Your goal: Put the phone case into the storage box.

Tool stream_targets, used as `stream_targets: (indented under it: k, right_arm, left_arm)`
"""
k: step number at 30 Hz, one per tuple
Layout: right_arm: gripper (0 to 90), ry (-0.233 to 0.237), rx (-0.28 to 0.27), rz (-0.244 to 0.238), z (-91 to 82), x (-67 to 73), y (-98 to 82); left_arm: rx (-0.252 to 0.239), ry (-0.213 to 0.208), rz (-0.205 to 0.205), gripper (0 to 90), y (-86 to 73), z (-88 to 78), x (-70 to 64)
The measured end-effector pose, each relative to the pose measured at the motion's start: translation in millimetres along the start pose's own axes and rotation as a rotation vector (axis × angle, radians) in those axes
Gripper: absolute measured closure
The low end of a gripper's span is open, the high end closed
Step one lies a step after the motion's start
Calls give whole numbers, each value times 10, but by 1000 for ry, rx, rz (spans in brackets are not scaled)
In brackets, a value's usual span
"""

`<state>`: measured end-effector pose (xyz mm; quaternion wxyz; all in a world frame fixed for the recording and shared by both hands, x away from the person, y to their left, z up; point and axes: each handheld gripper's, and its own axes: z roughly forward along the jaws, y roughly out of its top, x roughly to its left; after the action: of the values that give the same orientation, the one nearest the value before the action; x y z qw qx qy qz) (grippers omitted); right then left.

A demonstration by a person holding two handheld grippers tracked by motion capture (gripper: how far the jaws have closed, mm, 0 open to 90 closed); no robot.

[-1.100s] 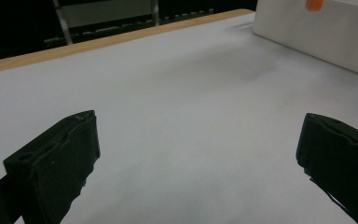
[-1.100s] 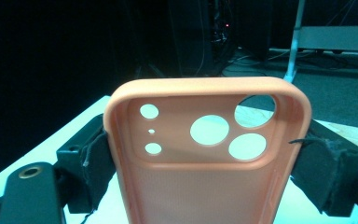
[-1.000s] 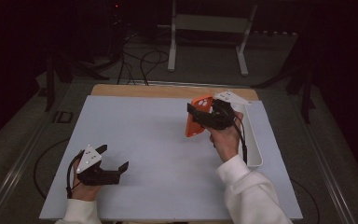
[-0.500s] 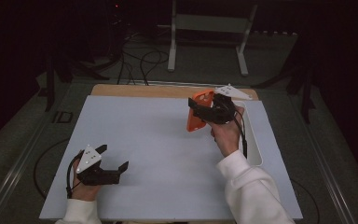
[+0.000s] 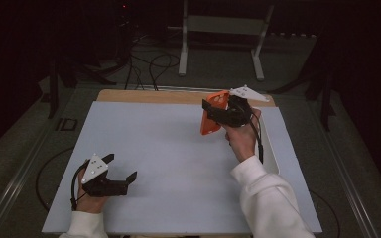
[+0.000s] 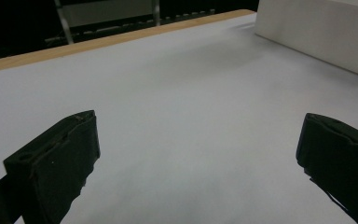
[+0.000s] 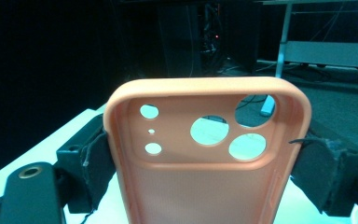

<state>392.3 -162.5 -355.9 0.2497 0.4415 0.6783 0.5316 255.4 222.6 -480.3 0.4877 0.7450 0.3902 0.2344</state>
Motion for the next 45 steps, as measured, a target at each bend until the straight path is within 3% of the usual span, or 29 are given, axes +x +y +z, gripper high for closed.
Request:
stream_targets:
  k: [14,45]
  right_arm:
    - [159,-29,-14,9,35,-122,64]
    - [160,-154,-15,42,11,-540,121]
  left_arm:
    - [2,3,-1,0,-7,5,0]
    - [8,1,3,0,-12,10,-14]
